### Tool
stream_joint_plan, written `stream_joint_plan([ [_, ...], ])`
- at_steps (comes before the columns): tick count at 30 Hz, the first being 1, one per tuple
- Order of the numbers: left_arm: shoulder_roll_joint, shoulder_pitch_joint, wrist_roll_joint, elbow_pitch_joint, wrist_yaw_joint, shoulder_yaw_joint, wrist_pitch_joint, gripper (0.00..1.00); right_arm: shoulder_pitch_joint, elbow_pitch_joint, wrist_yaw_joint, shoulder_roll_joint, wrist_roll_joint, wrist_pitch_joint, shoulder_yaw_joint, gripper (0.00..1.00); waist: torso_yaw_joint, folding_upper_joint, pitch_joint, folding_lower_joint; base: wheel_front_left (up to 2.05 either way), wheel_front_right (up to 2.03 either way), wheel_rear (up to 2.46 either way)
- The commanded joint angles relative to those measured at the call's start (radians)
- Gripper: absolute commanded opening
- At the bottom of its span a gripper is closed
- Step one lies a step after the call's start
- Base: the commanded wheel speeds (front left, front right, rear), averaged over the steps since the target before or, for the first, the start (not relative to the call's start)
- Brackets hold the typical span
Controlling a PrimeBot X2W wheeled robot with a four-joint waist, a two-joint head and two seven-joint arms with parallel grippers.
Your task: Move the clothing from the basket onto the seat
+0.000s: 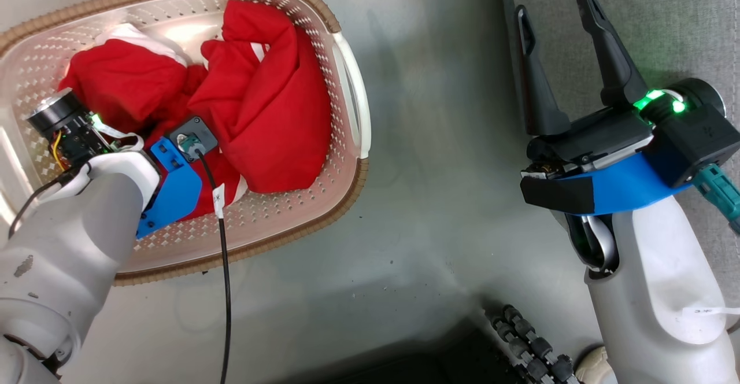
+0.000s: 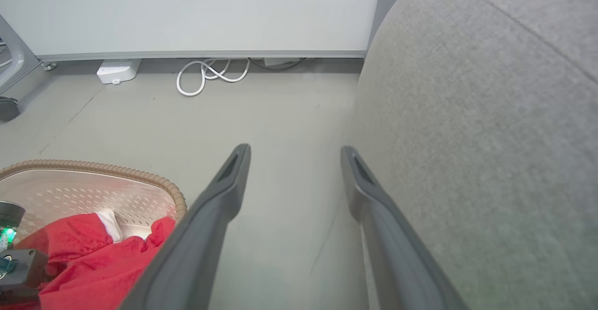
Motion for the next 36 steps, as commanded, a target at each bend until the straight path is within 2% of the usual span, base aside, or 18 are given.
stream_joint_plan([
  [1,-0.005,0.006,-0.004,-0.002,-0.001,-0.004,-0.004,0.00,-0.010,0.002,0.000,-0.007,-0.008,0.001,-0.010,1.00,0.003,0.0000,-0.006,0.0000,0.00,0.00,0.00],
  [9,-0.041,0.043,-0.003,-0.031,-0.001,-0.004,-0.052,0.00,0.003,0.021,0.000,-0.006,-0.029,0.001,-0.019,1.00,0.046,0.0000,-0.083,0.0000,0.00,0.00,0.00],
  [23,-0.111,0.108,-0.101,-0.059,-0.001,-0.004,-0.221,0.00,0.055,0.068,0.000,-0.006,-0.050,0.000,-0.036,1.00,0.129,0.0000,-0.287,0.0000,0.00,0.00,0.00],
  [32,-0.155,0.159,-0.173,-0.103,0.006,0.047,-0.275,0.00,0.129,0.100,0.000,-0.011,-0.067,0.000,-0.065,1.00,0.191,0.0000,-0.447,0.0000,0.00,0.00,0.00],
  [36,-0.150,0.182,-0.188,-0.194,0.028,0.091,-0.276,0.00,0.164,0.112,0.000,-0.014,-0.066,0.000,-0.074,1.00,0.212,0.0000,-0.515,0.0000,0.00,0.00,0.00],
])
